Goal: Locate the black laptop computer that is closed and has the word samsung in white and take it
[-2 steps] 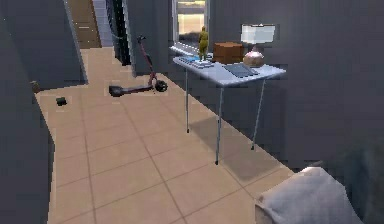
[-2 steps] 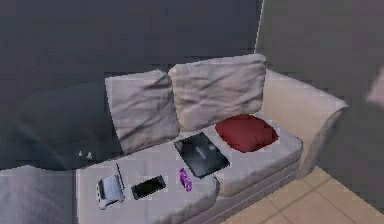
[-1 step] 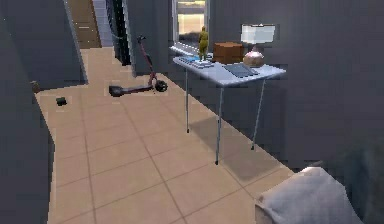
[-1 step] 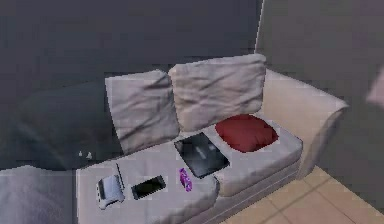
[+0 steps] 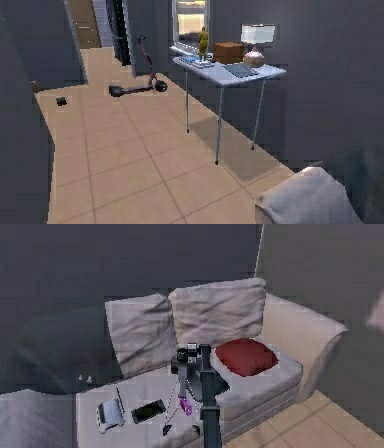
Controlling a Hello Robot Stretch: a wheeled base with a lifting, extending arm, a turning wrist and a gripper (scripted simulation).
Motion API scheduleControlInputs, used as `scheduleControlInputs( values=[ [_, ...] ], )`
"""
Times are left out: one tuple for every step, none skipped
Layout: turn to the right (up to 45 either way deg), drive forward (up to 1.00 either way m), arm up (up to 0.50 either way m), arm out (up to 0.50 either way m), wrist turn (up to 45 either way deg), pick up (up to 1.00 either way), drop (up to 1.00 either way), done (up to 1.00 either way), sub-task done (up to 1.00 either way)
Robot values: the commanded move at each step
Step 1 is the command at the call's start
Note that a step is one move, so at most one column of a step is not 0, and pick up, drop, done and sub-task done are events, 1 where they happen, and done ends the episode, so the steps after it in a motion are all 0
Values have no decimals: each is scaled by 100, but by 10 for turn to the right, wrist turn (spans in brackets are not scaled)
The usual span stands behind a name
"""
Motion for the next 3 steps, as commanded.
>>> scheduleControlInputs(
  values=[
    [0,0,0,0,450,0,0,0,0],
    [0,0,0,0,450,0,0,0,0],
    [0,0,0,0,450,0,0,0,0]
  ],
)
